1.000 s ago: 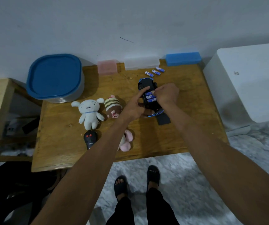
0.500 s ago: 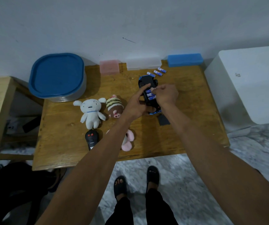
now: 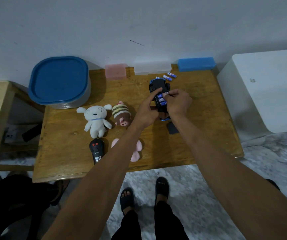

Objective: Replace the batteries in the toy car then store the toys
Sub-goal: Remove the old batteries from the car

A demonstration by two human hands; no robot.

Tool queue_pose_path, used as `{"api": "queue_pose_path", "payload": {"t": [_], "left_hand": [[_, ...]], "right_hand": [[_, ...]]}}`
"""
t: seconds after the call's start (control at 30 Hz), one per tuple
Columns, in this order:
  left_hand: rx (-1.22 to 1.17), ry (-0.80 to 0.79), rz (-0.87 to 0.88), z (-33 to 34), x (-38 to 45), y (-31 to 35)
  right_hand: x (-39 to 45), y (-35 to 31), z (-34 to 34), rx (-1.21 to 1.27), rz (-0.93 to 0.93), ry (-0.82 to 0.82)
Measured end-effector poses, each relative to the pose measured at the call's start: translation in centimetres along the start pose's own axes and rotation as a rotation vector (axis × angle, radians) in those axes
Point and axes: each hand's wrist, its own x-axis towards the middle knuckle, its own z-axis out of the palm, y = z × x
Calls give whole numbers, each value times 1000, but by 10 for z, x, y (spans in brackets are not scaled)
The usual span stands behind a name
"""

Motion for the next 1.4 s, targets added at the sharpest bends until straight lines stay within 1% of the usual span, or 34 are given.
{"api": "queue_pose_path", "payload": {"t": [0.17, 0.33, 0.4, 0.57, 0.7, 0.77, 0.83, 0.97, 1.03, 1.13, 1.27, 1.4], "left_hand": [[22, -14, 8, 0, 0, -4], [14, -28, -1, -2, 1, 0], [5, -23, -11, -2, 2, 0], [-21, -19, -7, 0, 3, -2], [-12, -20, -34, -2, 1, 4], [10, -14, -35, -6, 1, 3], [26, -13, -36, -10, -1, 3], [24, -49, -33, -15, -4, 8], [23, -67, -35, -15, -5, 11], [33, -84, -29, -14, -6, 15], [59, -89, -9, -14, -6, 17], [93, -86, 5, -13, -5, 18]], "right_hand": [[2, 0, -1, -22, 44, -28], [0, -1, -1, 53, 67, -11], [-1, -2, -1, 88, 41, -17], [-6, -7, -5, 59, -101, -11], [-4, -12, -14, 192, -136, 53], [3, -15, -20, 199, -160, 44], [8, -19, -27, 102, -195, -46], [10, -23, -32, -270, -341, -328], [8, -22, -29, -374, -419, -401], [4, -22, -25, -474, -466, -392], [-1, -25, -23, -526, -512, -349], [-5, -29, -22, -624, -509, -312]]}}
